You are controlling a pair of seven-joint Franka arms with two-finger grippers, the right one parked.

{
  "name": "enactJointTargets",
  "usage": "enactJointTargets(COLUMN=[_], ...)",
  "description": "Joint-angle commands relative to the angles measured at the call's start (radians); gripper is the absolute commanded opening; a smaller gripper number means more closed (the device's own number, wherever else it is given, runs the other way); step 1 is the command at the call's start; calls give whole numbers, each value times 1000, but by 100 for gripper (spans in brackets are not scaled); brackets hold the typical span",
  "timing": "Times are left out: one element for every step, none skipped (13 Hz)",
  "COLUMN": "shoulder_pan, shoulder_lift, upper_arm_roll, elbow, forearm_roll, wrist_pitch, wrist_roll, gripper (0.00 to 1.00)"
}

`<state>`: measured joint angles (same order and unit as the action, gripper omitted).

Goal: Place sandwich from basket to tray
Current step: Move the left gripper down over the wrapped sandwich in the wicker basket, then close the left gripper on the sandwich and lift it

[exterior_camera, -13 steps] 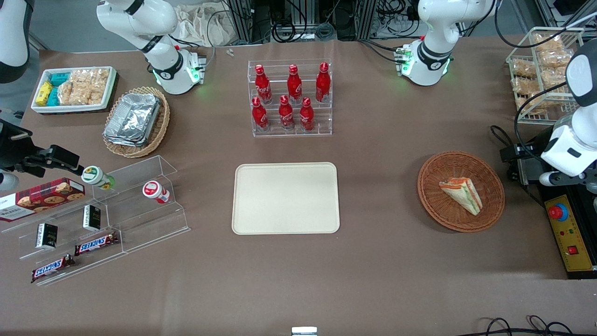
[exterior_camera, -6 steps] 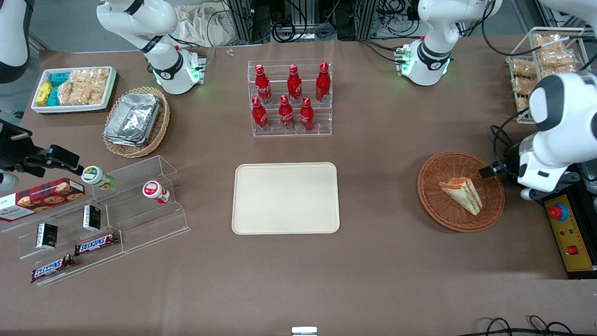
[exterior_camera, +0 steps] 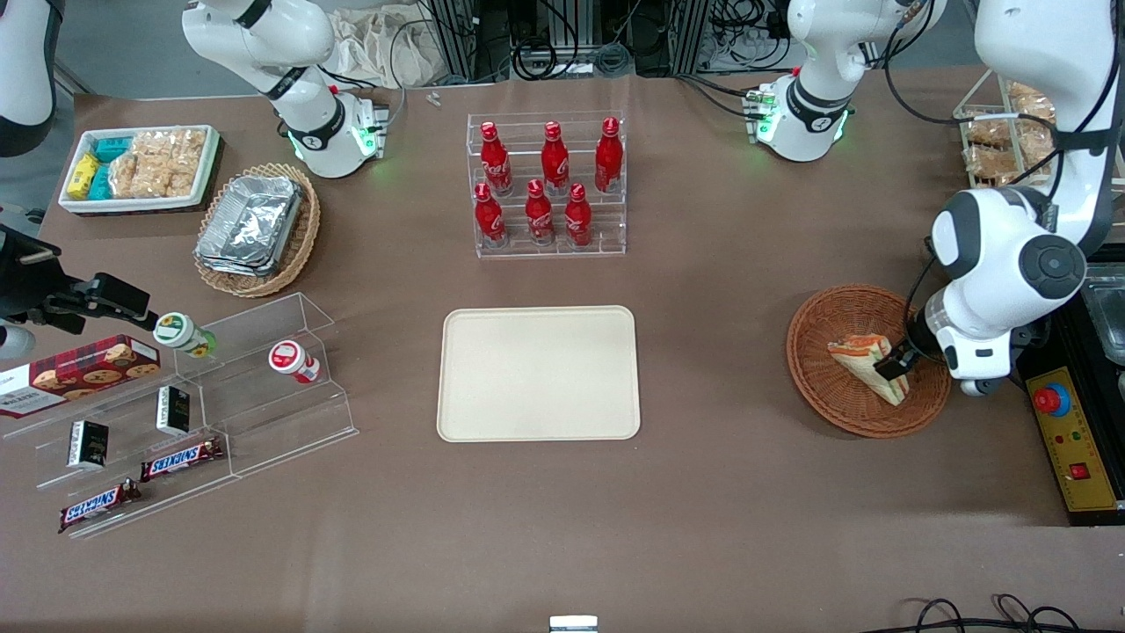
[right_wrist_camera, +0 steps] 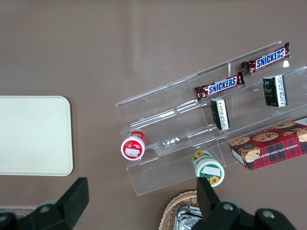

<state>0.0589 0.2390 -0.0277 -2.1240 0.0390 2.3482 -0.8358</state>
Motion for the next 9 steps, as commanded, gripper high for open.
enactJointTargets(shoulder_pan=[-8,-5,-5,-4,-4,-4,-5,-8,-10], shoulder_lift=[14,23,38,52,62,66,66,62,50], upper_arm_roll=[2,2,2,2,2,2,0,0,-1], elbow=[-39,-53,-57,-60,-66,-68,-67,-65,-60], forearm_roll=[-8,-8,-7,-7,-7,-7,-7,-7,-7], wrist_pitch=[63,95,111,124,132,140,141,137,122], wrist_roll=[-48,-48,-48,-48,-48,-49,-64,-72,-81], gripper=[100,100,100,100,98,88,64,39,16])
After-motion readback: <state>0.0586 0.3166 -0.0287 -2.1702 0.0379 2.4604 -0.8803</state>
